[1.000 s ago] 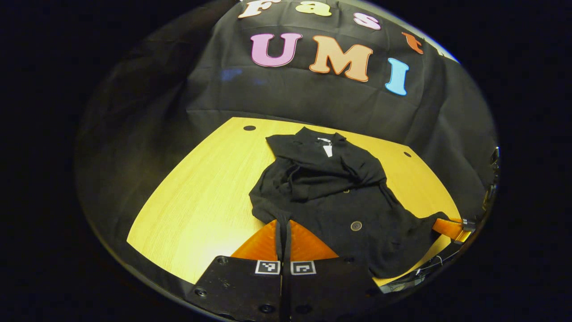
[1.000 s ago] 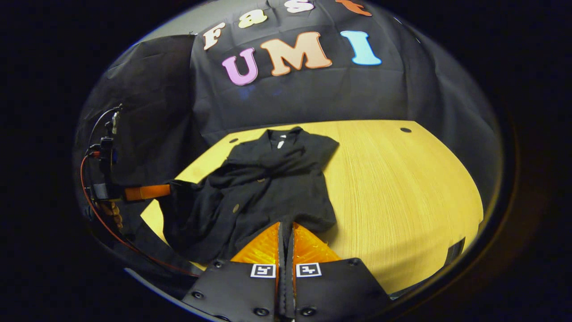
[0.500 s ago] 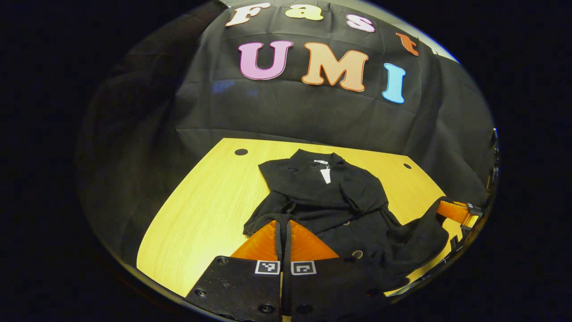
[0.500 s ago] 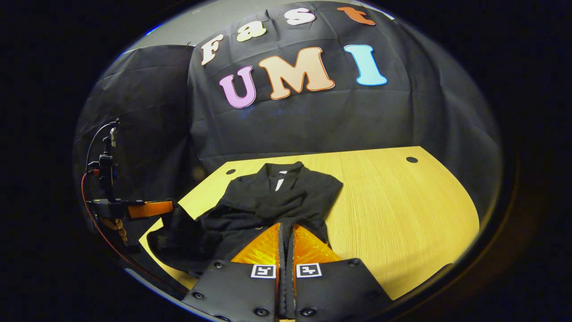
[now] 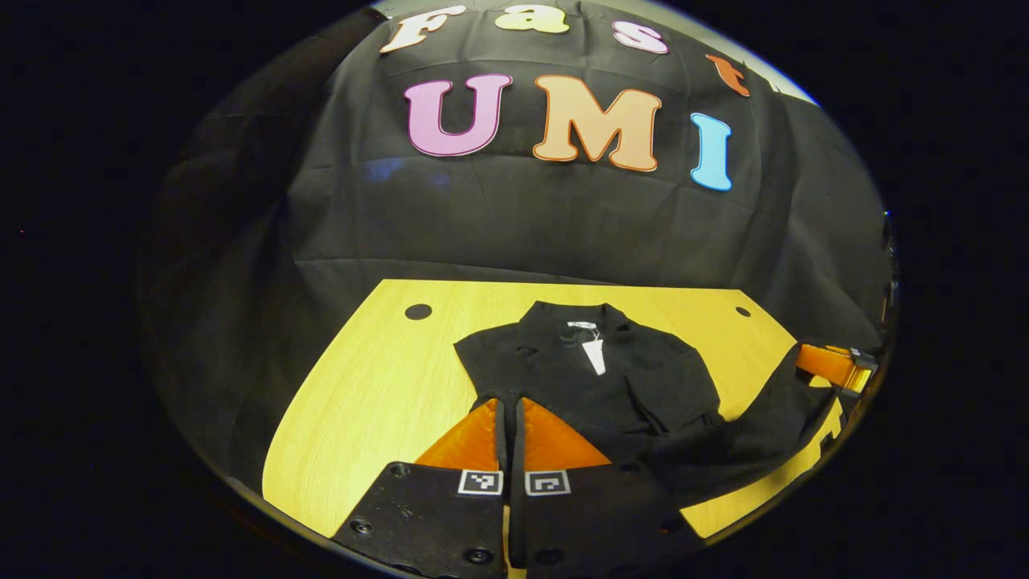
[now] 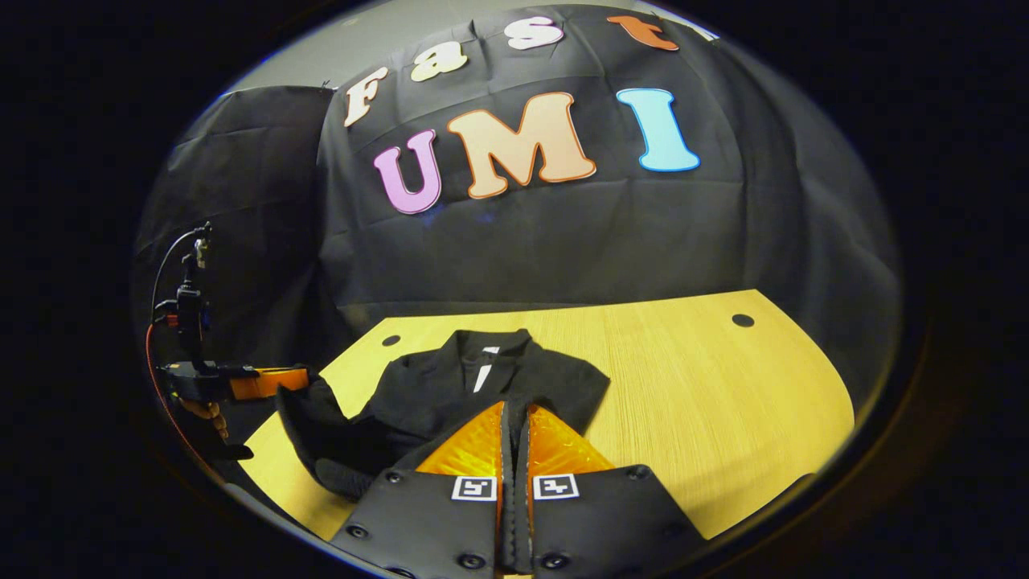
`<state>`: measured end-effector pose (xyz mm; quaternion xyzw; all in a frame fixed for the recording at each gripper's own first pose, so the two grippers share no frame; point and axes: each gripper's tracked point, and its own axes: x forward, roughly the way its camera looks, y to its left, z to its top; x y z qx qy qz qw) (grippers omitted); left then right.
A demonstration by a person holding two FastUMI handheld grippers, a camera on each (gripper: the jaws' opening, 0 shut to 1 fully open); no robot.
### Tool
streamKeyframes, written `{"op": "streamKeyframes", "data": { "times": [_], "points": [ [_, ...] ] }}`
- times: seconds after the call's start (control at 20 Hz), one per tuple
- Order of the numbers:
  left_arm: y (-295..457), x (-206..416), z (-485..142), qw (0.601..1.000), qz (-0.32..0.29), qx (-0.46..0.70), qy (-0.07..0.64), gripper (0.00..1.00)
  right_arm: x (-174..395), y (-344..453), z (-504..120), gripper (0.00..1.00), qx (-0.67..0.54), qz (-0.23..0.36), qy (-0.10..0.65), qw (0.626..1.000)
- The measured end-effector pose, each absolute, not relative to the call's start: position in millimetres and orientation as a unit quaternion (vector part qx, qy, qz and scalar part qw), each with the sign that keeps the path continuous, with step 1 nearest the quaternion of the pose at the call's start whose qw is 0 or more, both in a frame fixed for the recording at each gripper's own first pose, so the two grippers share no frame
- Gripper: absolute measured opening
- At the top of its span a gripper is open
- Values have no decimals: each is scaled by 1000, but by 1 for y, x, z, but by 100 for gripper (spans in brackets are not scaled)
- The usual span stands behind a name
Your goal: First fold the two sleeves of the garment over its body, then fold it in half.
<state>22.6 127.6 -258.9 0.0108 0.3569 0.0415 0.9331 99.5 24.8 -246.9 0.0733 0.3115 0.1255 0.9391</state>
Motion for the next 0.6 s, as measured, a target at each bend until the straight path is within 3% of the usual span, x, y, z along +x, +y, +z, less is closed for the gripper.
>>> {"op": "streamKeyframes", "data": {
  "times": [0.4, 0.6],
  "points": [
    [165, 86, -267, 941, 49, 24, 334, 0, 173, 30, -251, 2, 66, 98, 305, 945],
    [185, 121, -261, 948, 54, 85, 300, 0, 206, 26, -255, 2, 74, 68, 303, 948]
  ]
}}
